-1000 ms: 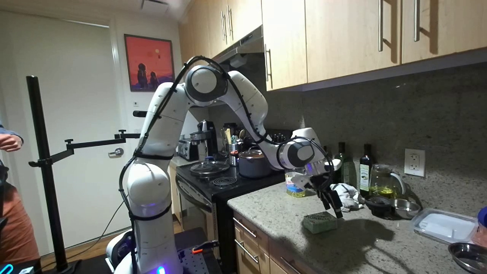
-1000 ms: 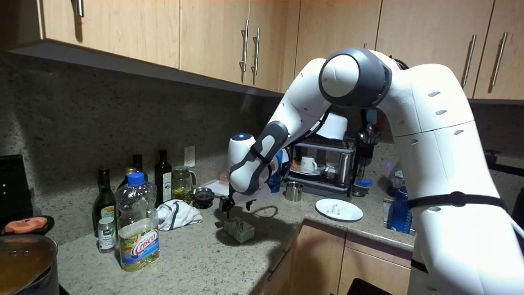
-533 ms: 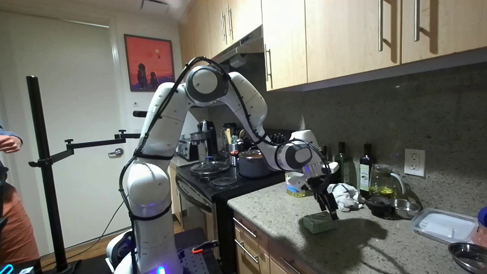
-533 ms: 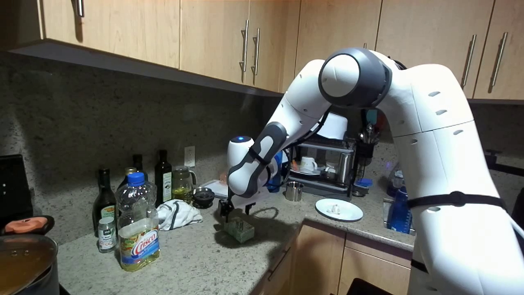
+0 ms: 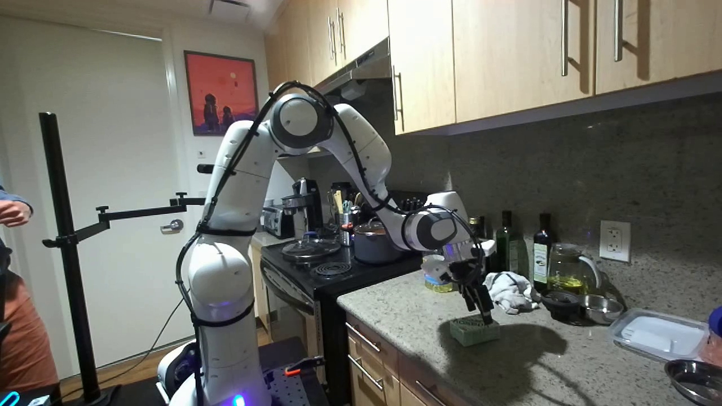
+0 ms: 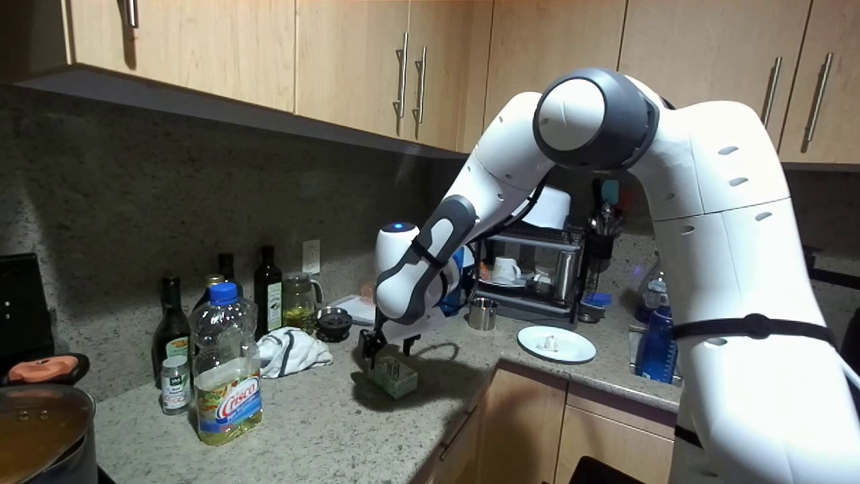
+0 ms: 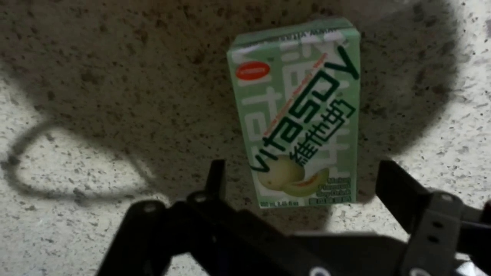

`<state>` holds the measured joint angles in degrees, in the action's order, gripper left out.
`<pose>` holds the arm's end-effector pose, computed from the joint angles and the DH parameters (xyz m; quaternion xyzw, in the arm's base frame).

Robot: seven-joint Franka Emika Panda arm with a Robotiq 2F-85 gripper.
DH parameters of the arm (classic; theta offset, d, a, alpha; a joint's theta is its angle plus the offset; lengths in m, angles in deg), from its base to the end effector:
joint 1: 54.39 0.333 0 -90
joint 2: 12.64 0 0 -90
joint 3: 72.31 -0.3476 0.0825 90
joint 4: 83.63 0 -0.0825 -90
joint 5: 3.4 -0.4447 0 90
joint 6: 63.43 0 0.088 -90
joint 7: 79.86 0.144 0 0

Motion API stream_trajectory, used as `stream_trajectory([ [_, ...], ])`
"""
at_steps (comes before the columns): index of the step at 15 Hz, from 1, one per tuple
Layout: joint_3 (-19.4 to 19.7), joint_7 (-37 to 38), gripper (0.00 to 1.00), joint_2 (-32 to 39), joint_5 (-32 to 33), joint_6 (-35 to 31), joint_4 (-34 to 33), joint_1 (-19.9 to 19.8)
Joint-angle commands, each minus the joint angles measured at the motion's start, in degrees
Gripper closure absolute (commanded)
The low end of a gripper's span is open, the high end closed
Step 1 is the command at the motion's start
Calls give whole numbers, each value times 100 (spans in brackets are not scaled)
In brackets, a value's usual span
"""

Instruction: Put the juice box upright

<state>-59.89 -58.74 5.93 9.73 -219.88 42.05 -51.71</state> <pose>0.6240 -0.1036 0.2054 0.9776 -0.1576 0.1145 0.0792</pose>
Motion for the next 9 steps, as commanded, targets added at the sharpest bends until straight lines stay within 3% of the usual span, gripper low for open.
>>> stream_trajectory([
  [1,-97,-314,0,-196,-135,34,280,-104],
  [8,-164,-572,0,-72,-271,-70,318,-153],
  [9,-171,-584,3,-52,-274,-88,322,-152],
])
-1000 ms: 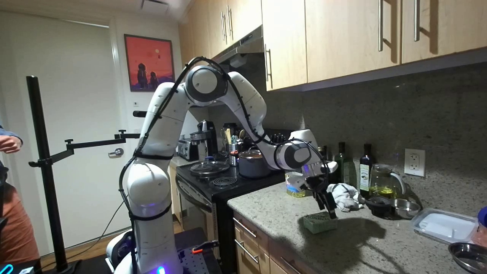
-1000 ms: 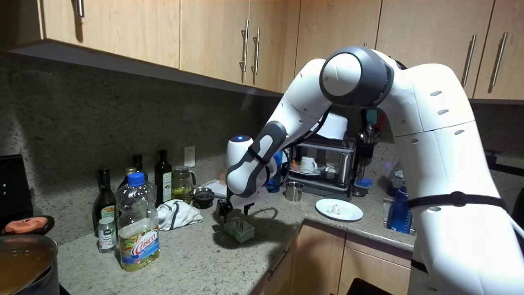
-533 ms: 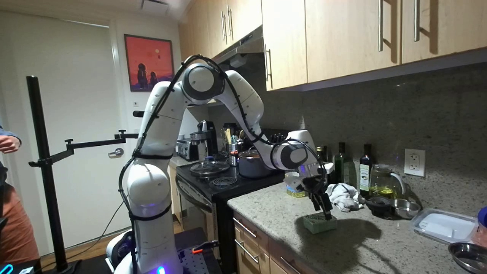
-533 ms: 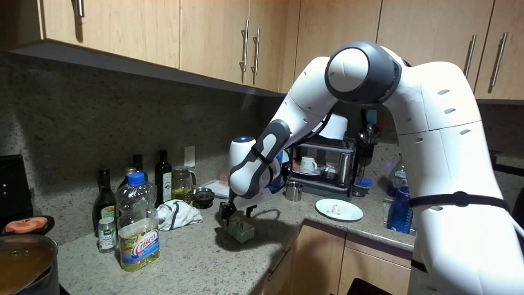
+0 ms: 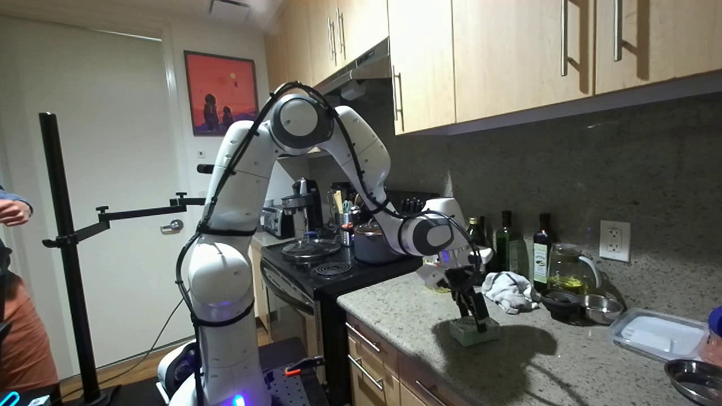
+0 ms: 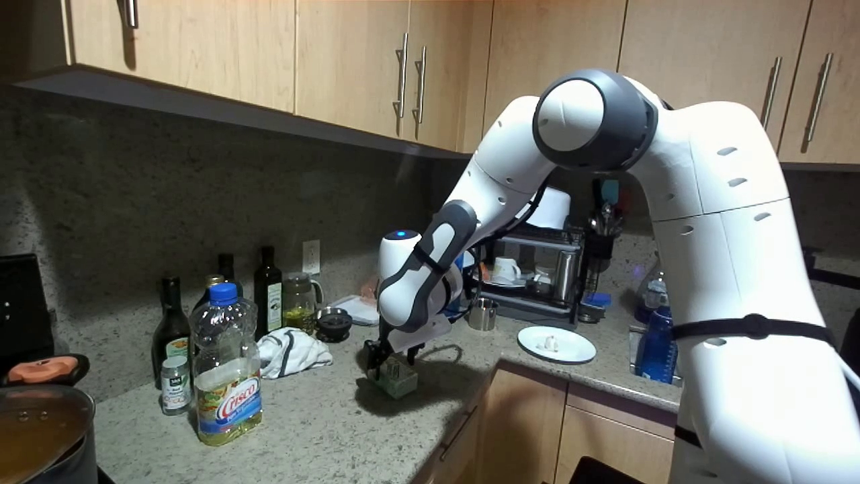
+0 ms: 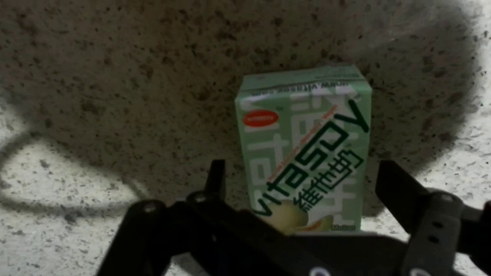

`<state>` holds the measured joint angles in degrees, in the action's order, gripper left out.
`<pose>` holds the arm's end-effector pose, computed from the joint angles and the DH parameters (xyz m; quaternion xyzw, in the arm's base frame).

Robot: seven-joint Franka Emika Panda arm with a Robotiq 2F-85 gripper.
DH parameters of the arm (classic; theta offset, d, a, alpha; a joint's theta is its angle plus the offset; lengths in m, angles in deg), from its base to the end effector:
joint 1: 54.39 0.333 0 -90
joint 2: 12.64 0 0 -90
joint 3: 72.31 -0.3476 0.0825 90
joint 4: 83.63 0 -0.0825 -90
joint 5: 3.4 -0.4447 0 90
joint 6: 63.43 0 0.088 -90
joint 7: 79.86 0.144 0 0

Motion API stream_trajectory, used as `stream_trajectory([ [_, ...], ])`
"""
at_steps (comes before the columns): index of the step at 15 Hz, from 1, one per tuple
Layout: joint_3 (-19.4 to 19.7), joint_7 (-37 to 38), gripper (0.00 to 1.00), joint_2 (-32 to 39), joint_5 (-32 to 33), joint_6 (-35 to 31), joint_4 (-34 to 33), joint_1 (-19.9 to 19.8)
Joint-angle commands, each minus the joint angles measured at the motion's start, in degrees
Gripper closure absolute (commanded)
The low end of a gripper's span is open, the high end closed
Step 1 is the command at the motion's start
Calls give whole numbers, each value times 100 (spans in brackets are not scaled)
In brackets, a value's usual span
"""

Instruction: Put the juice box upright

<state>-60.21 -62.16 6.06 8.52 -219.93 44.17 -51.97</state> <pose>0.6076 -0.1019 0.1879 0.9832 -0.1372 0.0929 0.0763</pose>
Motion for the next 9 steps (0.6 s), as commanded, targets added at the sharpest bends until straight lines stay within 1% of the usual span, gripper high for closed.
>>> stream_trajectory([
  [1,-171,-310,11,-55,-195,-97,121,-149],
  [2,-193,-317,28,-49,-228,-88,129,-167],
  [3,-216,-326,31,-35,-255,-108,138,-183],
  [4,-231,-331,38,-27,-289,-113,147,-196],
  [5,-228,-335,47,-24,-304,-106,150,-201],
  [6,-224,-372,55,-26,-329,-112,145,-215],
  [7,-217,-372,59,-30,-347,-114,142,-218],
  [8,-190,-341,60,-39,-323,-106,141,-206],
  [9,-161,-302,64,-36,-290,-120,138,-190],
])
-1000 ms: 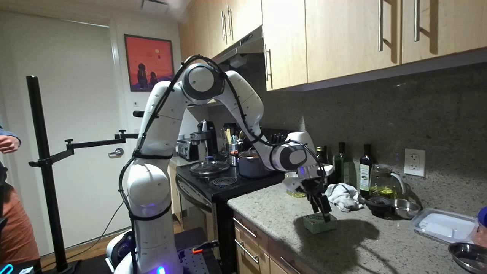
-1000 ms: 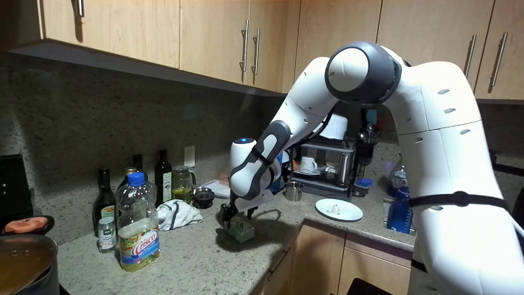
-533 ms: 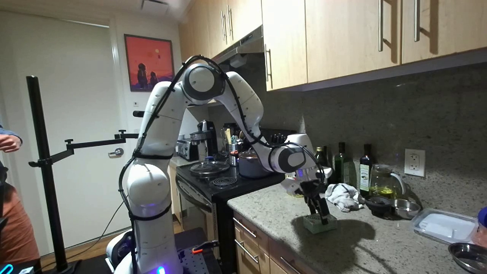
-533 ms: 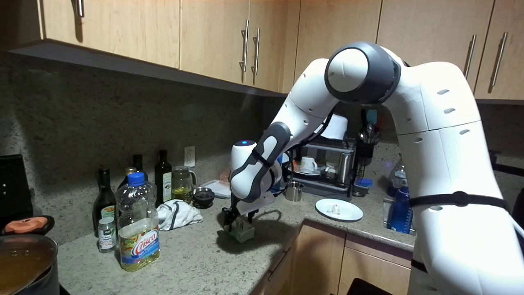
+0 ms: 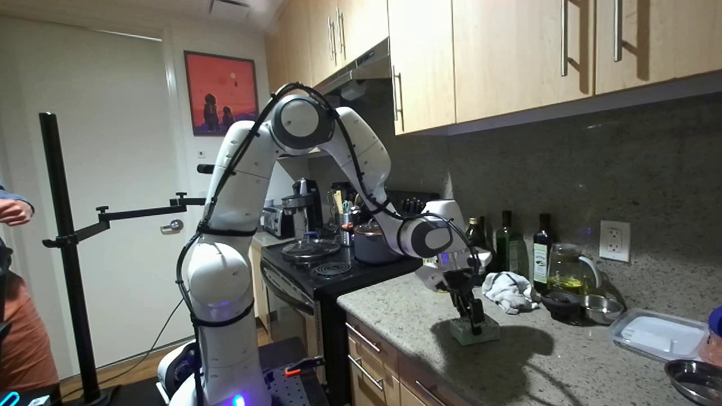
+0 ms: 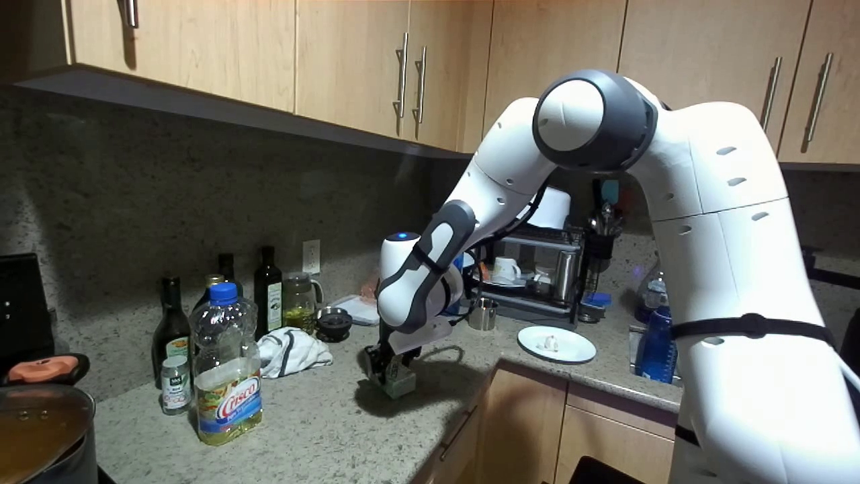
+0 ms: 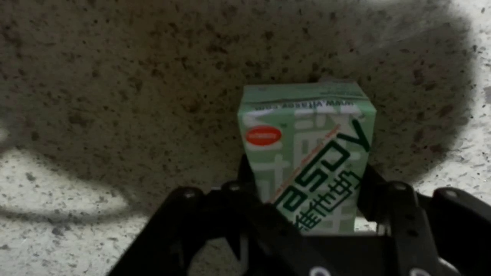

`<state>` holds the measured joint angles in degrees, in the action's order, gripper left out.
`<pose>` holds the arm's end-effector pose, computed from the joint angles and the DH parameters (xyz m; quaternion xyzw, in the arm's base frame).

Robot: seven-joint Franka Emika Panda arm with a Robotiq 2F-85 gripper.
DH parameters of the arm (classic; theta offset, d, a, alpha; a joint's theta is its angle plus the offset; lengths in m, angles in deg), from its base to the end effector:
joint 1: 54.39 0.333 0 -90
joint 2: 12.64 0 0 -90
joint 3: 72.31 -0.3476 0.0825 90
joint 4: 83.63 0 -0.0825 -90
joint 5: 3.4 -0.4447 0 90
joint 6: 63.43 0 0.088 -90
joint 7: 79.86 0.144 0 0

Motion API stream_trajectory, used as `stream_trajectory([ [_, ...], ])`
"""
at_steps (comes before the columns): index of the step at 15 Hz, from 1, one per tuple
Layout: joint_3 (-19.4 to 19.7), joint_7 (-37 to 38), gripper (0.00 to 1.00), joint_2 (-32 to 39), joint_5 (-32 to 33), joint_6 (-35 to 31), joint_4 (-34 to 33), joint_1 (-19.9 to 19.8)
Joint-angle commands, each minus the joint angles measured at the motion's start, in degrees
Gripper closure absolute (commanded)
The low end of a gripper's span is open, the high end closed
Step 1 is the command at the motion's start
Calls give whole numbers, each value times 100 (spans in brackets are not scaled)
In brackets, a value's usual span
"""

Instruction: Put the juice box upright

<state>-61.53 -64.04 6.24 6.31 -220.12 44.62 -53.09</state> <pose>0.6042 -0.0999 0.1822 0.9846 -0.1369 0.0875 0.0649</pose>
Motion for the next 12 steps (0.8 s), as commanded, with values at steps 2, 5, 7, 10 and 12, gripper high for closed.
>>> stream_trajectory([
  [2,149,112,70,-111,173,-105,96,39],
  [5,313,206,77,-181,407,-156,127,74],
  [7,362,198,28,-201,446,-140,129,58],
  [10,420,222,9,-194,473,-147,128,63],
  [12,457,249,0,-193,516,-150,126,81],
])
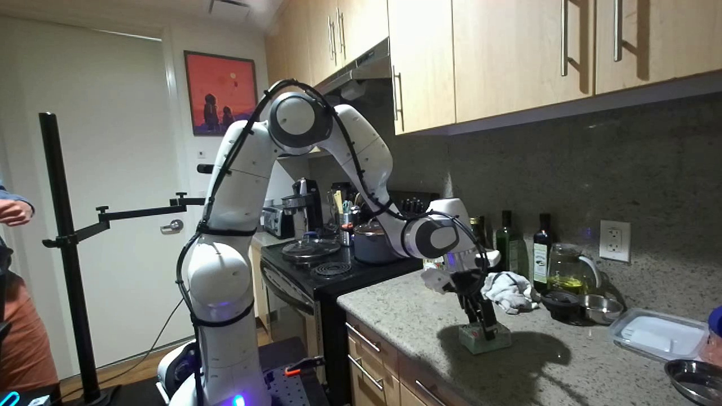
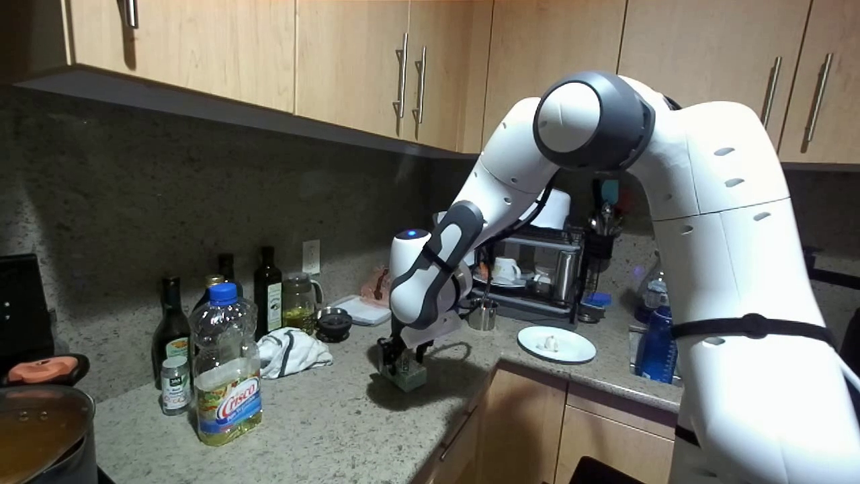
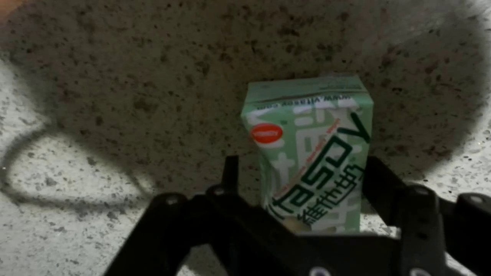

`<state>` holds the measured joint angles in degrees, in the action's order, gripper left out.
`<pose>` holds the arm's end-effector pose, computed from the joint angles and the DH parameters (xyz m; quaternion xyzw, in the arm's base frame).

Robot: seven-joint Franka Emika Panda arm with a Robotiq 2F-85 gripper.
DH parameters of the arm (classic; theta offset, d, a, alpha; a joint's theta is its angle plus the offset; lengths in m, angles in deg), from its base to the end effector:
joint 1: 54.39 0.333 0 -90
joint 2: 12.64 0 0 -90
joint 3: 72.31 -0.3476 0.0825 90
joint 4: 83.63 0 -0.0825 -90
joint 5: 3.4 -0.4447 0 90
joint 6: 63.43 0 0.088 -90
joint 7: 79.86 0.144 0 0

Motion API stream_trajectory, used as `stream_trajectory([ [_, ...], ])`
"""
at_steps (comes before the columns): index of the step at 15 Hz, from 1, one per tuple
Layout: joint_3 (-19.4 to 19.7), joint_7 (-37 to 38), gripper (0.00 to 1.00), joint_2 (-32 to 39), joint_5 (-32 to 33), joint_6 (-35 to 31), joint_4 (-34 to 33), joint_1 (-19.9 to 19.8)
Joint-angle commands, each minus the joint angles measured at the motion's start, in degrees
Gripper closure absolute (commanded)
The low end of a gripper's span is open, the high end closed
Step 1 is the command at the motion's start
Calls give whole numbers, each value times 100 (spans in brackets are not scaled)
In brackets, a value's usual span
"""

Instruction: Put the juice box upright

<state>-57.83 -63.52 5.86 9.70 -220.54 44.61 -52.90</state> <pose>0.5995 -0.1362 0.1896 0.9812 -0.1428 0.0937 0.0901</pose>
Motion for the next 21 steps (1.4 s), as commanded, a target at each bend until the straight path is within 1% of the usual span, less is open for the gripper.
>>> stream_trajectory([
  [1,87,181,0,-166,176,-91,128,57],
  [2,89,169,11,-166,180,-87,130,53],
  [3,78,145,10,-155,170,-104,133,43],
  [5,66,130,32,-150,155,-81,129,38],
  [6,66,139,40,-135,153,-85,123,40],
  [7,63,134,44,-138,152,-78,124,42],
  [13,101,191,34,-138,206,-85,124,73],
  [15,125,224,33,-144,257,-88,130,93],
  [17,132,229,38,-148,306,-76,127,95],
  [20,140,314,49,-150,392,-64,119,110],
  [21,143,325,42,-153,409,-65,120,115],
])
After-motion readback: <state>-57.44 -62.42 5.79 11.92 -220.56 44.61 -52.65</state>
